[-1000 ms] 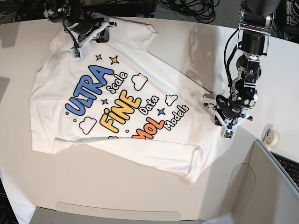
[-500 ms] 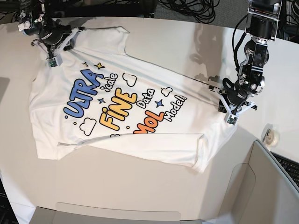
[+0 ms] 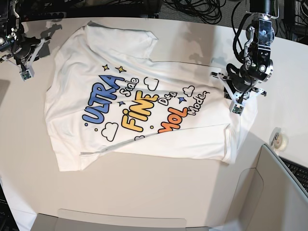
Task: Layout the t-shirt on the table in an organized manner, then fold the t-shirt properly
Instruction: 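Drag the collar edge and side edge outward with right and left grippers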
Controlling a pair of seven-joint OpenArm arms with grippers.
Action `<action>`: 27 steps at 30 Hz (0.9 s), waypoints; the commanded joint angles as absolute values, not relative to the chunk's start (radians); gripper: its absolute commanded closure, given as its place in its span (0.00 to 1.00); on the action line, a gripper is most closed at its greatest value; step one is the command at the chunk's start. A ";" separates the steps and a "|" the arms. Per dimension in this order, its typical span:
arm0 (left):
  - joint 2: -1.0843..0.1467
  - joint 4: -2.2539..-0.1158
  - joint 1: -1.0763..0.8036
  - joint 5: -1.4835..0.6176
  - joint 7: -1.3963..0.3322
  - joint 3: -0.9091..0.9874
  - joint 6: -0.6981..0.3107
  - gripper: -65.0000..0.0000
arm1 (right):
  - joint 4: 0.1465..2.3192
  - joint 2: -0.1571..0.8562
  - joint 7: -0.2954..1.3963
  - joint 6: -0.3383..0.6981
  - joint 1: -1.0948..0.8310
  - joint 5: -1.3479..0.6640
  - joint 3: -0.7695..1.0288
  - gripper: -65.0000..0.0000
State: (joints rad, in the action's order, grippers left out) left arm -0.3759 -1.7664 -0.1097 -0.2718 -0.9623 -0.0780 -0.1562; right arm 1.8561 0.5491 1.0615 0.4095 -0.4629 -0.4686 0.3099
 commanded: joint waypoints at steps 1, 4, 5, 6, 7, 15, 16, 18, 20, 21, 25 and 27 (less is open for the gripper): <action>-0.378 -1.781 -0.101 -0.271 -0.952 -0.071 -0.153 0.92 | 1.910 0.535 1.050 0.437 -0.489 -0.484 0.326 0.93; -0.372 -1.779 -0.104 -0.271 -0.952 -0.071 -0.153 0.92 | 2.034 0.460 1.050 0.437 -0.515 -0.486 0.364 0.93; -0.372 -1.779 -0.104 -0.271 -0.952 -0.071 -0.153 0.92 | 2.060 0.427 1.050 0.441 -0.526 -0.489 0.386 0.93; -0.372 -1.779 -0.104 -0.271 -0.952 -0.071 -0.153 0.92 | 2.057 0.400 1.050 0.441 -0.526 -0.507 0.407 0.93; -0.372 -1.779 -0.104 -0.271 -0.952 -0.071 -0.153 0.92 | 2.046 0.374 1.050 0.441 -0.513 -0.536 0.432 0.93; -0.377 -1.776 -0.104 -0.269 -0.952 -0.073 -0.153 0.92 | 2.002 0.133 1.044 0.441 -0.423 -0.575 0.456 0.93; -0.375 -1.776 -0.104 -0.269 -0.952 -0.073 -0.153 0.92 | 1.985 0.117 1.044 0.441 -0.403 -0.567 0.456 0.93; -0.374 -1.776 -0.104 -0.269 -0.952 -0.073 -0.153 0.92 | 1.946 0.085 1.044 0.441 -0.360 -0.542 0.452 0.93; -0.374 -1.776 -0.104 -0.269 -0.952 -0.073 -0.153 0.92 | 1.903 0.053 1.044 0.441 -0.331 -0.518 0.450 0.93; -0.375 -1.776 -0.104 -0.269 -0.952 -0.073 -0.153 0.92 | 1.886 0.048 1.044 0.441 -0.320 -0.507 0.450 0.93; -0.377 -1.776 -0.105 -0.269 -0.952 -0.073 -0.153 0.92 | 1.808 0.056 1.044 0.437 -0.300 -0.446 0.458 0.93; -0.375 -1.776 -0.111 -0.269 -0.952 -0.073 -0.153 0.92 | 1.778 0.084 1.044 0.437 -0.294 -0.390 0.466 0.93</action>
